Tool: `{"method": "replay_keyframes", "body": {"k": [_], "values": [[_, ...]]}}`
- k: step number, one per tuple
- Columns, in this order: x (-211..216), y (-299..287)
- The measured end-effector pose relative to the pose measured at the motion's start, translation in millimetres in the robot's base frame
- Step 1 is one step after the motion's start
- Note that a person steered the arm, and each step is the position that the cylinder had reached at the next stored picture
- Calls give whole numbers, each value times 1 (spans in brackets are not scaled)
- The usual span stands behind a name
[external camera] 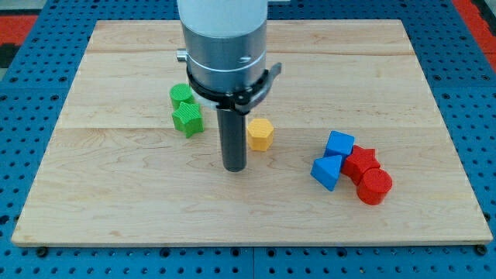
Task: Keep yellow hexagon towards centre of board
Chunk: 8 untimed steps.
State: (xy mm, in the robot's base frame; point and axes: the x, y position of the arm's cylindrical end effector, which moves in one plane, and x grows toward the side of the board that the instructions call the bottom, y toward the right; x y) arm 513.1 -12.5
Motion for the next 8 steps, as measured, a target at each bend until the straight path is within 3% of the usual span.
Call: {"method": "replay_keyframes", "body": {"k": [3,5,8], "values": [[-63,5],[-31,57],[-96,18]]}}
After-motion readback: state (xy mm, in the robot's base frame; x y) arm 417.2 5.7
